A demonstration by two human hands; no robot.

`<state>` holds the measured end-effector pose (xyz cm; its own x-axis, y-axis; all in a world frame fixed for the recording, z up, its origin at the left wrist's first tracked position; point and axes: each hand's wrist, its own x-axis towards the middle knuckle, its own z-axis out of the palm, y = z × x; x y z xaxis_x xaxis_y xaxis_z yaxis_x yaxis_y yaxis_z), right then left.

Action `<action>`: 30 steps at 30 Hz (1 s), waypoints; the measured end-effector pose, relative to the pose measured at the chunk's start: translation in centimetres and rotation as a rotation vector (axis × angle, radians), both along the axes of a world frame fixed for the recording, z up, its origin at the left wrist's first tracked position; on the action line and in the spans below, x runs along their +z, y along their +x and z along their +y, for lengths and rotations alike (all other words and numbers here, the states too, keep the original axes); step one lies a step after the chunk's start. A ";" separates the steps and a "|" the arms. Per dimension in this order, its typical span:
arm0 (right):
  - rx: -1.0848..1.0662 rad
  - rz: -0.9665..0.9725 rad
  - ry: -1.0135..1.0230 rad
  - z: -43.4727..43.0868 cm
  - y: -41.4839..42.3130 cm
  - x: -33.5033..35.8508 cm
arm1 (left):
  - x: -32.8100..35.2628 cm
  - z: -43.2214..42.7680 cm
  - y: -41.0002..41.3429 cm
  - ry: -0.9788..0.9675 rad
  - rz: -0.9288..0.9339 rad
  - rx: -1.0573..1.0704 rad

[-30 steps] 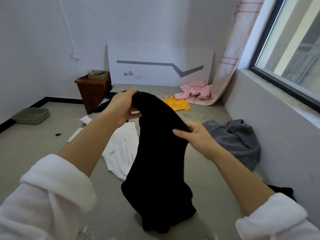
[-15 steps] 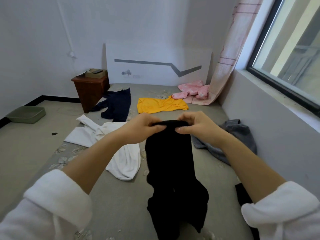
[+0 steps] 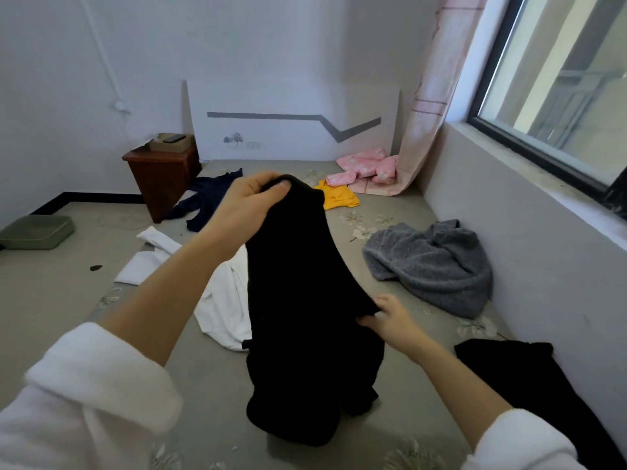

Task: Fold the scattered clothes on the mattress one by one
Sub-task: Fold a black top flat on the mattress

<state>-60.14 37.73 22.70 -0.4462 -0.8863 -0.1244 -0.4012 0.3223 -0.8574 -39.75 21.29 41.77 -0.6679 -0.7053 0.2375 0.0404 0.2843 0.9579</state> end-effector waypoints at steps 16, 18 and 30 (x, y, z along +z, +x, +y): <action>0.350 0.286 0.311 2.2 -4.4 21.3 | 2.3 -7.6 11.2 -0.017 -0.399 -0.137; 0.245 0.627 0.439 1.0 -5.6 20.9 | 3.2 -8.2 11.3 0.024 -0.627 -0.220; -0.550 0.110 0.285 -5.3 -12.1 11.7 | -5.9 -15.8 5.3 -0.235 -1.177 0.541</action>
